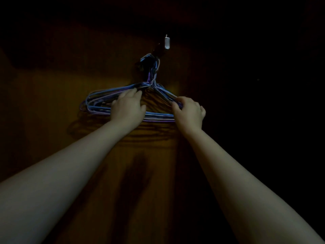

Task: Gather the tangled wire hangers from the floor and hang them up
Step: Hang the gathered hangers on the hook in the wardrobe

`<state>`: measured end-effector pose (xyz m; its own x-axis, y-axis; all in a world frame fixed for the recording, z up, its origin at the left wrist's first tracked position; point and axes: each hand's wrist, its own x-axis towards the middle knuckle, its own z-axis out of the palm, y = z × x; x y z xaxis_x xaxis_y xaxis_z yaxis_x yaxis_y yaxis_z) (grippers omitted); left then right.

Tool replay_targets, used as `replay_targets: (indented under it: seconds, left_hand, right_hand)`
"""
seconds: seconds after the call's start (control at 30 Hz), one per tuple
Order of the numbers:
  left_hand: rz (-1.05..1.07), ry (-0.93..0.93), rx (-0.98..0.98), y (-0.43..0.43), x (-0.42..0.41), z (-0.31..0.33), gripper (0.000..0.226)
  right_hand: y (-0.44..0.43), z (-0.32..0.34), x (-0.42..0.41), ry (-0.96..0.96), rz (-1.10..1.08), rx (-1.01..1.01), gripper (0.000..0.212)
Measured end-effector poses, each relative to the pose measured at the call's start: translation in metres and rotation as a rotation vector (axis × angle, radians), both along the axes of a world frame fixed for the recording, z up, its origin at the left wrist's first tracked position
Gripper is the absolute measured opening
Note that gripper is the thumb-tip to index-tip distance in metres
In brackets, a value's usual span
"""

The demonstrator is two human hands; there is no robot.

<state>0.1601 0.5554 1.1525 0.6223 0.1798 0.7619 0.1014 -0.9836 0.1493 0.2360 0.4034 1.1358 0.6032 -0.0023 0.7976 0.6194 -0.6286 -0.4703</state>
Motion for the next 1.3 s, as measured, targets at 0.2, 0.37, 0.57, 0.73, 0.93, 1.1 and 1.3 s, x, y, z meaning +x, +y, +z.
replay_targets:
  seconds: [0.2,0.37,0.57,0.73,0.93,1.1,1.3]
  left_hand:
    - [-0.180,0.037,0.041,-0.013,-0.025,-0.029,0.048]
    - [-0.338,0.083,0.048,-0.051,-0.033,-0.059,0.048]
    - [-0.570,0.135,0.072,-0.125,-0.043,-0.103,0.046]
    - [-0.776,0.248,0.073,-0.186,-0.054,-0.152,0.044]
    - [-0.901,0.364,0.123,-0.285,-0.058,-0.223,0.043]
    - [-0.963,0.431,0.171,-0.363,-0.061,-0.272,0.043]
    - [-0.951,0.514,0.178,-0.469,-0.083,-0.340,0.044]
  right_hand:
    - [-0.017,-0.030,-0.052,0.059,-0.164,-0.050,0.036]
    - [-0.055,-0.057,-0.092,0.097,-0.314,-0.111,0.038]
    - [-0.133,-0.097,-0.131,0.151,-0.432,-0.117,0.038]
    - [-0.206,-0.155,-0.163,0.280,-0.587,-0.080,0.038]
    - [-0.291,-0.235,-0.195,0.448,-0.783,-0.036,0.038]
    - [-0.364,-0.283,-0.215,0.538,-0.857,-0.036,0.039]
    - [-0.460,-0.345,-0.249,0.662,-0.935,-0.045,0.041]
